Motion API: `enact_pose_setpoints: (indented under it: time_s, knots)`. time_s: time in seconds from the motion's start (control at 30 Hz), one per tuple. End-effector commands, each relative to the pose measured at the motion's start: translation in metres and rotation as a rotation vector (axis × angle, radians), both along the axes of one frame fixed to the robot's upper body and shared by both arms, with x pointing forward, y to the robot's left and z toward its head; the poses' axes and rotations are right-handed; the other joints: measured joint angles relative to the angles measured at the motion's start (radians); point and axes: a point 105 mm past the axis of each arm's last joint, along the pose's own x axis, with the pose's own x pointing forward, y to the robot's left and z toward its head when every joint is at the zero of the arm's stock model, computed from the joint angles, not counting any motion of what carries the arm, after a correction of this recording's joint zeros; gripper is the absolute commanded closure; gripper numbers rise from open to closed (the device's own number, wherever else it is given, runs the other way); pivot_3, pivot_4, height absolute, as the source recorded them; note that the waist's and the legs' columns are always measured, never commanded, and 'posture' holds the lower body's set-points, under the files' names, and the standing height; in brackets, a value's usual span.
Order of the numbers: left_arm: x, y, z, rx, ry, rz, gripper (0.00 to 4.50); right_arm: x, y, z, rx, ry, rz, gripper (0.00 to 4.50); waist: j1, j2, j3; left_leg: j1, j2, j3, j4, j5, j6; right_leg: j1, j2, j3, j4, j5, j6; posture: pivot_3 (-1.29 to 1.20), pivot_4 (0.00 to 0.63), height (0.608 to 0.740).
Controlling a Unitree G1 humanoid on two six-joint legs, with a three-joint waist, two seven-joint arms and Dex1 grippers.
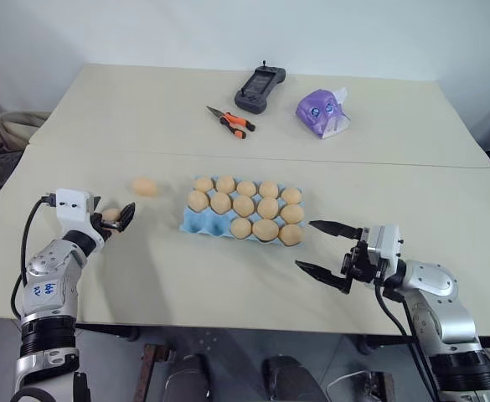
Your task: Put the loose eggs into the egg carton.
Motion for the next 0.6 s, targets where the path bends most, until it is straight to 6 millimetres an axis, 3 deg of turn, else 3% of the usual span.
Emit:
enact_pose_setpoints:
  time_s: [0.03,0.17,0.3,0.43,0.6]
  knots:
    - [-0.008,0.006,0.007,0.020,-0.021,0.006,1.30,-0.003,-0.002,0.012,0.019,-0.050,-0.014,0.00,0.000,0.000,0.000,0.000,0.000,0.000,0.000,0.000,0.000,0.000,0.000,0.000,0.000,0.000,0.000,0.00,0.150,0.740]
    - [-0.011,0.007,0.006,0.027,-0.020,0.001,2.51,-0.001,-0.001,0.011,0.022,-0.047,-0.016,0.00,0.002,0.000,0.000,0.000,-0.001,0.000,0.001,0.000,0.001,0.000,-0.001,0.000,0.003,0.000,0.000,0.00,0.150,0.740]
    - [-0.014,-0.001,0.021,0.004,-0.101,-0.056,2.66,0.001,-0.003,0.008,0.012,-0.041,-0.018,0.00,0.002,0.000,0.000,0.000,-0.002,-0.001,0.001,0.001,0.002,0.000,-0.001,-0.001,0.006,0.000,0.001,0.00,0.150,0.740]
    - [-0.021,-0.047,0.039,0.051,-0.178,-0.330,2.66,0.002,-0.012,0.006,-0.005,-0.034,-0.046,0.00,0.005,0.000,0.000,0.000,-0.002,-0.002,0.001,0.002,0.002,0.001,-0.001,-0.002,0.006,0.000,0.001,0.00,0.150,0.740]
    - [-0.023,-0.111,0.038,0.068,-0.158,-0.627,2.66,0.003,-0.025,0.008,-0.015,-0.041,-0.106,0.00,0.011,0.000,0.000,0.000,-0.004,-0.002,0.001,0.001,0.003,0.001,-0.001,-0.002,0.005,0.000,0.001,0.00,0.150,0.740]
